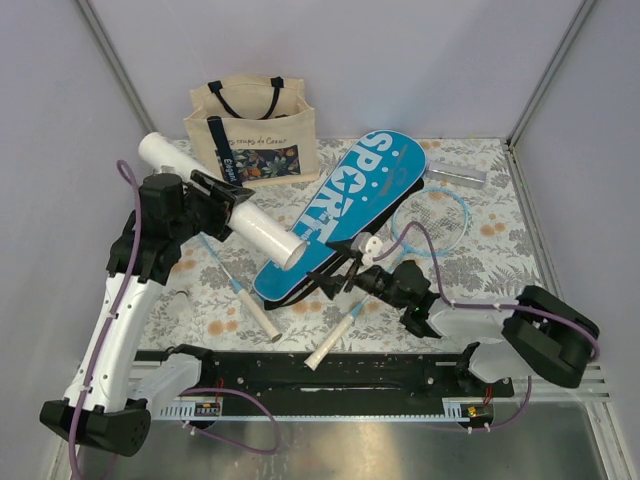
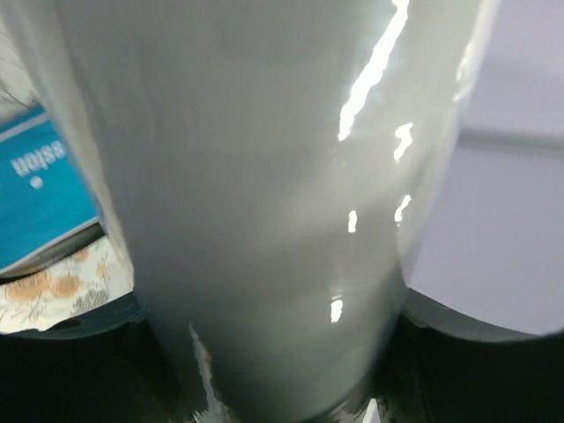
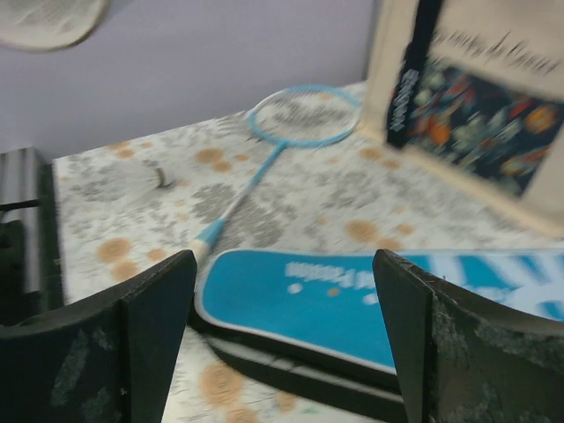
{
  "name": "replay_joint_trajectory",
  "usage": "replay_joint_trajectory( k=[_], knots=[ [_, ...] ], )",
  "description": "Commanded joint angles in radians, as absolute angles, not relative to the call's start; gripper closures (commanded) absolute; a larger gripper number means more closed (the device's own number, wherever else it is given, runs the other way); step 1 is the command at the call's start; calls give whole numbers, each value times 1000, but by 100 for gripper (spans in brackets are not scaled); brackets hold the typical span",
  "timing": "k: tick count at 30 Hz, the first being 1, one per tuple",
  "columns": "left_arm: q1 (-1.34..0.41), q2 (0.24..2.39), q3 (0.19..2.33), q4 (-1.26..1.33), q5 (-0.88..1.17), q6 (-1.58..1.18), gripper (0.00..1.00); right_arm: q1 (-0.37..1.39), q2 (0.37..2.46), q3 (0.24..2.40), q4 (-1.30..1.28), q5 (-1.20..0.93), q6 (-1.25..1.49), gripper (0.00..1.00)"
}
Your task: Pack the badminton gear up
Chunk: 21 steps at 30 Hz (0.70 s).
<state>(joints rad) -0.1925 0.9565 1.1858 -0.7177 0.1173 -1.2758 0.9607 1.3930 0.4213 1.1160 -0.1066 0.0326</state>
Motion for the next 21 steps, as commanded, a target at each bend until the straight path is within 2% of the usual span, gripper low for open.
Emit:
replay_joint_trajectory(
  k=[1,7,12,16,21],
  knots=[
    [-189,986,1272,-615,513,-1056,48,876,1221,390,1120,-140,-364,9],
    [-190,1066,1246,-635,813,-959,51,798,1125,377,1040,-271,-653,9],
    [-245,1117,1255,-710,916,-855,52,796,1120,449,885,-403,-820,9],
    [-345,1149,1244,-729,943,-819,52,796,1190,469,1009,-332,-886,9],
    [-420,1160,1210,-773,953,-790,52,790,1247,518,1018,-275,-1052,9]
  ],
)
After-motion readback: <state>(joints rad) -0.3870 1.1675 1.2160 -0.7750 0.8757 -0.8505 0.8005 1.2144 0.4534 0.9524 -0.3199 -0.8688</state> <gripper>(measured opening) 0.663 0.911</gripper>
